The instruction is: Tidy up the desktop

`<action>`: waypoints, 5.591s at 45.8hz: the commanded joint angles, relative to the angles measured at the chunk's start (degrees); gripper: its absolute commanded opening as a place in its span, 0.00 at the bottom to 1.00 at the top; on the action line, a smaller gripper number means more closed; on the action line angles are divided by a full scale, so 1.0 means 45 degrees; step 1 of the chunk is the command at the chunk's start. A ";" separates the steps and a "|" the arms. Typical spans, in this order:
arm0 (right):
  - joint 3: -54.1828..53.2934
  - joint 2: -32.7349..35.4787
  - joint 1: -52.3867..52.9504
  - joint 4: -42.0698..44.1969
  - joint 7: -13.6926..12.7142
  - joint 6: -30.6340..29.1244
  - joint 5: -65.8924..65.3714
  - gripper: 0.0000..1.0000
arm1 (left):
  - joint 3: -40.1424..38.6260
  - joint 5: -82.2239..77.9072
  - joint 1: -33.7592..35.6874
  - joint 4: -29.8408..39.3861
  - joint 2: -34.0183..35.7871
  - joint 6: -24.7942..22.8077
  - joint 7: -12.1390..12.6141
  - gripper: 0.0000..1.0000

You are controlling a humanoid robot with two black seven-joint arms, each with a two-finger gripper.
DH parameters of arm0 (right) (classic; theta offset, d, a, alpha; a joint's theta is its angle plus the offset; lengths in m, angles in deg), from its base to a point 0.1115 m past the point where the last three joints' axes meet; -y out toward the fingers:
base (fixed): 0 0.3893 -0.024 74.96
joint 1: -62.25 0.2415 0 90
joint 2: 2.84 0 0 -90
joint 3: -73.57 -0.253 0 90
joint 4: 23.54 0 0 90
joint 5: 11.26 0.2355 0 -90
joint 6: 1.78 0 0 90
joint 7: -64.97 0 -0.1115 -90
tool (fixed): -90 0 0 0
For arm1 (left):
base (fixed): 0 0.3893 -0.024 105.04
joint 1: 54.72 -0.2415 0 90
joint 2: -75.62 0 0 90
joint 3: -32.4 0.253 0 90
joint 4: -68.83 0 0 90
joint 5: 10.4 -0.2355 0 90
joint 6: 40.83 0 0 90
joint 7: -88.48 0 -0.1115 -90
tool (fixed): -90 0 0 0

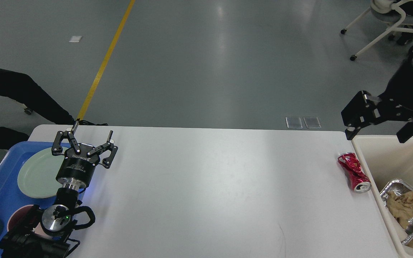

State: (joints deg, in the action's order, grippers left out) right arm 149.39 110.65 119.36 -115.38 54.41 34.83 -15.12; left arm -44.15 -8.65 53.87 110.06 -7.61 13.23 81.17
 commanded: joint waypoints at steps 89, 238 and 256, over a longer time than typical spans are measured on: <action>-0.2513 -0.1703 -2.1851 1.6620 0.3771 1.1512 -0.6390 0.88 | 0.0000 0.0000 0.0008 -0.0002 0.0000 -0.0020 0.0005 0.97; -1.0851 -0.0336 -2.5719 2.0292 0.1486 1.1317 -0.0060 1.00 | 0.0000 0.0000 -0.0011 -0.0002 0.0000 -0.0020 0.0005 0.97; -1.8249 0.2610 -2.3883 1.5238 0.1642 1.1376 -0.0080 1.00 | 0.0000 0.0000 -0.0011 -0.0002 0.0000 -0.0020 0.0005 0.97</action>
State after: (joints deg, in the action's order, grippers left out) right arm 80.77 115.97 9.89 -35.67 61.78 86.13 -15.49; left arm -44.15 -8.65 53.82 110.05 -7.61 13.15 81.19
